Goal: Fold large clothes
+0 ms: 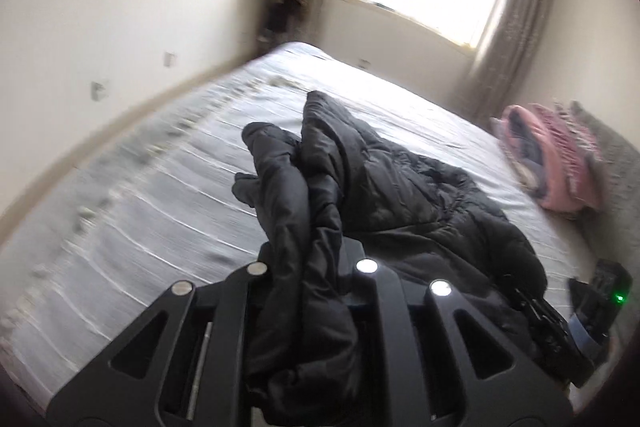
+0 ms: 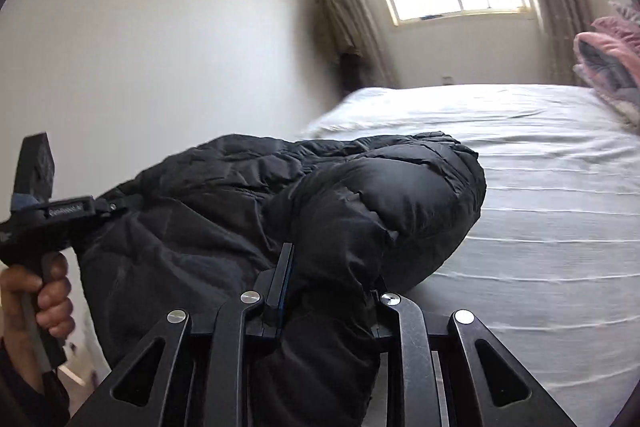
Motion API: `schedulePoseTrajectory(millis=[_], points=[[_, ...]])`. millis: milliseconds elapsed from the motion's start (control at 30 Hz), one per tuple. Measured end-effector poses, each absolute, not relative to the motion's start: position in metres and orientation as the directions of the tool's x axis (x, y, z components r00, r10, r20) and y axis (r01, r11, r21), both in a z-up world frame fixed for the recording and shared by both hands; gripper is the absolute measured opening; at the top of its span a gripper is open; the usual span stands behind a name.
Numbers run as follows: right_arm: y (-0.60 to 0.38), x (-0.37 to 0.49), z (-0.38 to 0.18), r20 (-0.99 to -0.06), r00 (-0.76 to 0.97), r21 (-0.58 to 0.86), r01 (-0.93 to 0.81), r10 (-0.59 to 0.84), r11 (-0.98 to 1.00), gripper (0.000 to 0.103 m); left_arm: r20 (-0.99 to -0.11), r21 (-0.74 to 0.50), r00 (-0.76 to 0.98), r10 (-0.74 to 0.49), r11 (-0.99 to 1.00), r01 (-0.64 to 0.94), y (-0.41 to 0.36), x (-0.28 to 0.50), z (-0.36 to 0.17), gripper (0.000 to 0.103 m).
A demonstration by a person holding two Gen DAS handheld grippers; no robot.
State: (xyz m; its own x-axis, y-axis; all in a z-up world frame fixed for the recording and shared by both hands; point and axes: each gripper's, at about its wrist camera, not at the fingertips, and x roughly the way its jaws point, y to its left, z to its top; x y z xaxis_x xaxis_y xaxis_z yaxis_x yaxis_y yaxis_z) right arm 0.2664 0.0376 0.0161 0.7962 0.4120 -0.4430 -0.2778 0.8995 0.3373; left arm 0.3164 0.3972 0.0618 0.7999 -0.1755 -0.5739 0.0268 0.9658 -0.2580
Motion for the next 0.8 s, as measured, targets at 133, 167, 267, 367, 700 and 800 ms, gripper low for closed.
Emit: schedulePoseTrajectory(millis=[133,167,267,367,700,800], points=[[0.124,0.303,-0.016,-0.428,0.752,0.442,-0.310,0.501,0.842,0.024,-0.665,-0.146,0.746,-0.030,0.985,-0.091,0.468,0.337,0.021,0.018],[0.150,0.316,-0.039,-0.480,0.696,0.476,-0.305,0.534,0.825,0.024,-0.707,-0.130,0.707,0.009,0.981,-0.142,0.486,0.338,0.002,0.018],[0.196,0.326,-0.098,-0.628,0.468,0.549,-0.302,0.623,0.780,0.031,-0.756,-0.189,0.655,0.006,0.955,-0.227,0.528,0.323,-0.052,0.027],[0.194,0.306,-0.117,-0.616,0.463,0.561,-0.311,0.638,0.767,0.050,-0.738,-0.252,0.674,-0.024,0.937,-0.243,0.546,0.310,-0.066,0.040],[0.122,0.271,-0.068,-0.677,0.445,0.477,-0.342,0.587,0.810,0.061,-0.619,-0.232,0.774,0.132,0.911,-0.341,0.535,0.241,0.023,0.053],[0.121,0.230,-0.051,-0.672,0.439,0.454,-0.393,0.597,0.800,0.069,-0.586,-0.169,0.769,0.256,0.890,-0.424,0.495,0.184,0.029,0.071]])
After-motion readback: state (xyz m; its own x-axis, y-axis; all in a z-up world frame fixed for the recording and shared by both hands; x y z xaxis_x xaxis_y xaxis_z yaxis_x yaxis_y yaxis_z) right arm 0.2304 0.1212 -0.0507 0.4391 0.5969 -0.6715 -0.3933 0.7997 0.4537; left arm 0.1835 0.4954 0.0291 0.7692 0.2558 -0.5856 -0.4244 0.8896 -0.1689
